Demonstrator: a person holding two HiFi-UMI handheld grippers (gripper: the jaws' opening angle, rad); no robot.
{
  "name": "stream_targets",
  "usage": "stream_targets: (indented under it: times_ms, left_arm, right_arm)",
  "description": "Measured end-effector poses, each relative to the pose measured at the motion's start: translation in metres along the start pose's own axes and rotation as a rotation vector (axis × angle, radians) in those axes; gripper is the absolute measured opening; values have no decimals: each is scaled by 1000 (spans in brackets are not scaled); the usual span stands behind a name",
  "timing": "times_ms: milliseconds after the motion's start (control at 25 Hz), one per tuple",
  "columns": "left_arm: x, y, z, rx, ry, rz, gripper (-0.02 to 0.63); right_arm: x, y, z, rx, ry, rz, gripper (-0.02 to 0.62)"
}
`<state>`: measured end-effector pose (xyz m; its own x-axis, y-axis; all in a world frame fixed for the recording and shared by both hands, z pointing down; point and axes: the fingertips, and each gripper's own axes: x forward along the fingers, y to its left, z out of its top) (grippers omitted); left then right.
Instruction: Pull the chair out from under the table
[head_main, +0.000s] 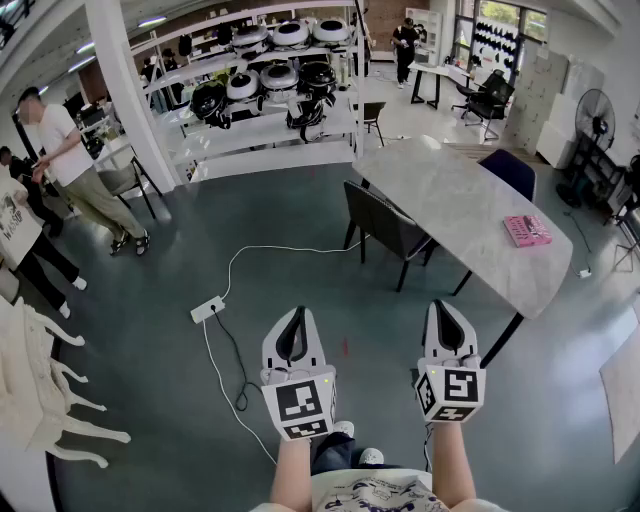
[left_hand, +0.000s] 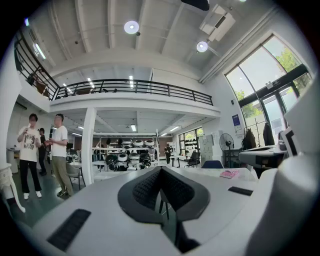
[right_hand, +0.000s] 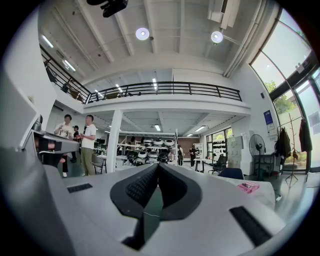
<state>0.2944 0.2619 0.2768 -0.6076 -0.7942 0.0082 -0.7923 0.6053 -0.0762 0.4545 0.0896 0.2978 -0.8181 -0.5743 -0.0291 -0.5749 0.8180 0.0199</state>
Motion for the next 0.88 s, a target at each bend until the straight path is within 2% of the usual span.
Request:
stream_targets:
  times_ms: [400,760,840,880]
  left_arm:
    - [5,9,-5,-3,3,0,15]
    - [32,22,-10,-15,9,-11,17]
    - [40,27,-11,-41,8,-26,23]
    - [44,30,-11,-57,5,-35,48]
  right_arm:
    - [6,9,-6,4,10,1,5]
    - [30,11,-9,8,14,4,8]
    - [39,15,-10,4,19,11,52]
    - [44,18,-11,1,22,16,76]
